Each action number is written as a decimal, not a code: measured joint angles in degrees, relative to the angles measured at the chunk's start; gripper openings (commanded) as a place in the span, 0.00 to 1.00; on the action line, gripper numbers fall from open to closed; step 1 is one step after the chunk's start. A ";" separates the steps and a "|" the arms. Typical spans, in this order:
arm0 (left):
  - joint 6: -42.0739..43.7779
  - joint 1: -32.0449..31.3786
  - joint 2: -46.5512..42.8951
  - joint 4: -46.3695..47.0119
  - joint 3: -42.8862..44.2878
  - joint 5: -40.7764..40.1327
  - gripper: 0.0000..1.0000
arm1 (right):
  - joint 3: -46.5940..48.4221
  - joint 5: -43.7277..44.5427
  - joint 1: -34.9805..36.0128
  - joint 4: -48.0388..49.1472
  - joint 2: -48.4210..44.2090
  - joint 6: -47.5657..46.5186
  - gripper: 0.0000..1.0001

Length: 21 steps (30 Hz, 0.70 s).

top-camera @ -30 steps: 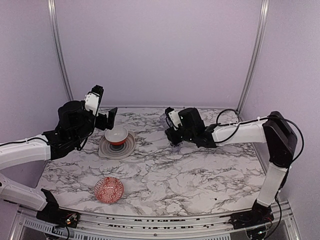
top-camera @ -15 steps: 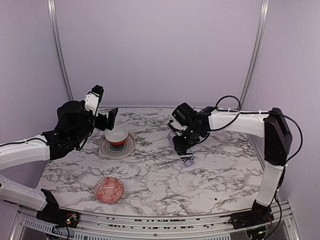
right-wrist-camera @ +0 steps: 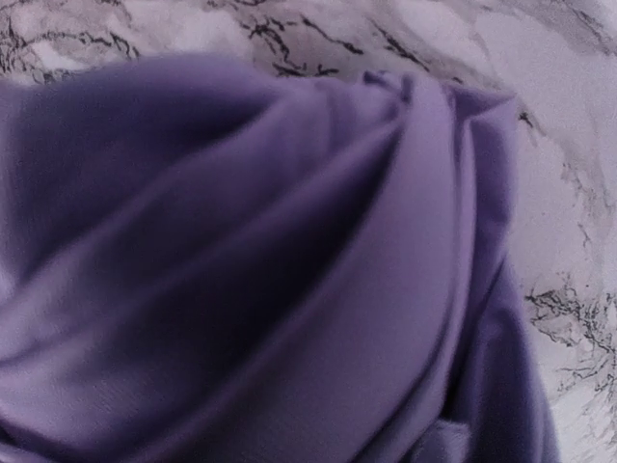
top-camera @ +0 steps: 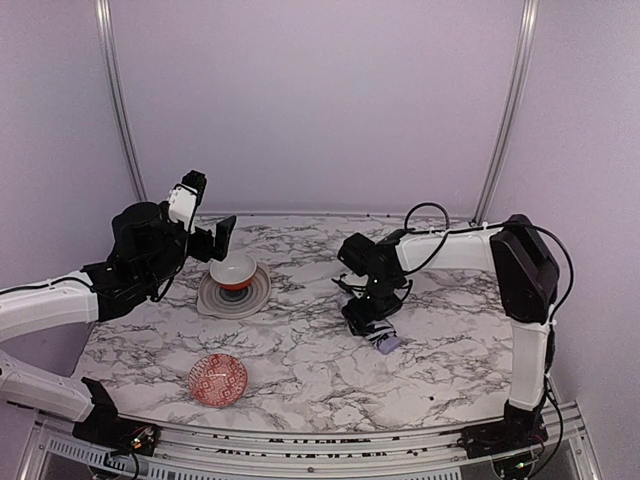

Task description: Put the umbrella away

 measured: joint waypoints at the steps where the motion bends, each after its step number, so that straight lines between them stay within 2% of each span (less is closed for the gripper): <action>1: 0.00 0.00 -0.02 0.00 0.00 0.00 0.99 | 0.00 -0.02 -0.02 -0.48 0.07 -0.35 0.95; 2: 0.00 0.00 -0.02 0.00 0.00 0.02 0.99 | 0.02 -0.22 -0.02 -0.85 0.04 -0.76 0.99; 8: 0.02 0.00 0.00 0.00 -0.02 0.22 0.99 | 2.84 -2.75 -0.13 -1.79 -1.31 -2.95 1.00; 13: 0.02 0.00 0.00 0.00 -0.04 0.28 0.99 | 4.50 -3.89 -2.86 0.61 -8.46 -4.26 1.00; 16: 0.02 0.00 -0.02 0.00 -0.07 0.31 0.99 | 2.93 -4.50 -7.72 5.42 -14.36 -4.15 1.00; 21: 0.02 0.00 0.00 0.00 -0.09 0.33 0.99 | -5.05 -6.03 -20.02 14.86 -23.43 -3.28 1.00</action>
